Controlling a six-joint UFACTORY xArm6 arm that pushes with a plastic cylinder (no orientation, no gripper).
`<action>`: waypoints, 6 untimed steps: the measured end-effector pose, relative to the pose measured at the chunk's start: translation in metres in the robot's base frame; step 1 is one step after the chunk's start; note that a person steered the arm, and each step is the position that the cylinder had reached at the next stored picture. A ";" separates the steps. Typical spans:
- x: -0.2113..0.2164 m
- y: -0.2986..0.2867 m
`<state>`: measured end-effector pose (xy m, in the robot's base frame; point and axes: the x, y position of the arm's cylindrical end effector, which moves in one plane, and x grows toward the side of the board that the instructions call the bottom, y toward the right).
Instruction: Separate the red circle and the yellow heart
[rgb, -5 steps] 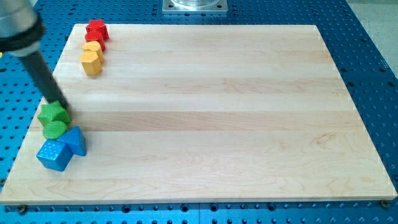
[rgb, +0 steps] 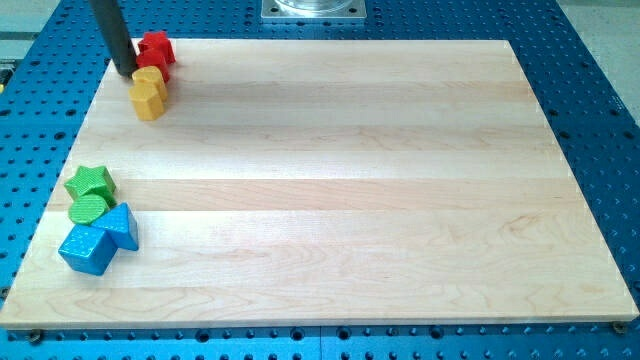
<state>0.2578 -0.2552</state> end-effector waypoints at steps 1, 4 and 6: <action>0.000 0.017; 0.019 0.069; -0.004 0.087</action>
